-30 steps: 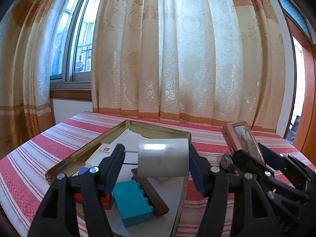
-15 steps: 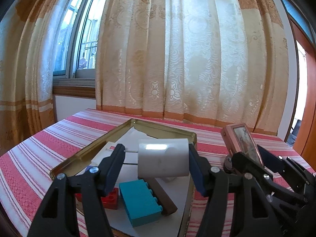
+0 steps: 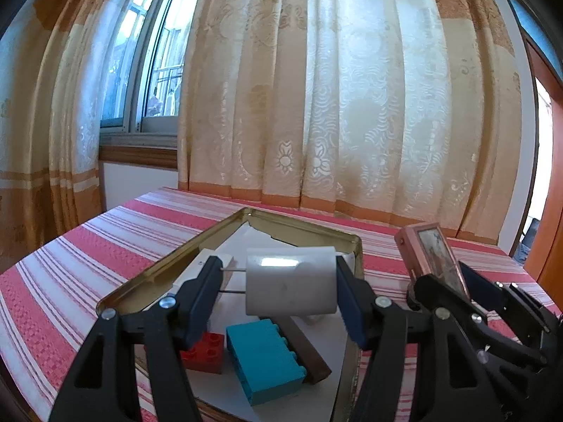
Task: Organize rigid objects
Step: 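Lower the white block into the tray with the left tool while the right tool lowers the picture box, then open both tools and move them back toward the remaining objects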
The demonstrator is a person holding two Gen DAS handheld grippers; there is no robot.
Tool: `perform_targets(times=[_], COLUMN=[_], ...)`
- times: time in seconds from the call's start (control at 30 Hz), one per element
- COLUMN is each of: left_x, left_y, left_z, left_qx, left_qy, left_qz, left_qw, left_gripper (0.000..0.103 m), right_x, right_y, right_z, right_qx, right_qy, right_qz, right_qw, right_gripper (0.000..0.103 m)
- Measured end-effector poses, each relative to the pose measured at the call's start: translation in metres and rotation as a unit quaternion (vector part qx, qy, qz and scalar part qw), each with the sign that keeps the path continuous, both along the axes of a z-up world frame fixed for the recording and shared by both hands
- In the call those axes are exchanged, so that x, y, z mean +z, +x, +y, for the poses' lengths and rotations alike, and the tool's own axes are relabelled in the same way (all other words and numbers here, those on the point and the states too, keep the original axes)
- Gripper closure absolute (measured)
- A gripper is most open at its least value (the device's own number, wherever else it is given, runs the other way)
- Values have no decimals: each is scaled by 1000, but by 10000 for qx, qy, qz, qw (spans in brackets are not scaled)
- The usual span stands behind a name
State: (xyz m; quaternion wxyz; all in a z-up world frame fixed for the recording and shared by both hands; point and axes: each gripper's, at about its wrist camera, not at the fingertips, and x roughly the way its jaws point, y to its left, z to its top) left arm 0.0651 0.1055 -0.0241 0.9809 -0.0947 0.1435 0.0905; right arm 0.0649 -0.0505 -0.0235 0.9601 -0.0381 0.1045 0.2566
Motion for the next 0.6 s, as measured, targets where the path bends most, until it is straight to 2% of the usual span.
perform_targets(times=[0.37,0.6], left_x=[-1,-7], left_y=[3,12], left_z=[8,27], left_qx=[66,301], left_qy=[-49,-161], left_qz=[97,403], left_qw=[9999,9986], left_gripper=[40,40], right_x=[-1,-2], right_y=[4,7], right_z=[8,17], right_qx=[88,177], right_qy=[-39,-115], right_qz=[113,171], right_qw=[9999,9996], right_gripper=[56,56])
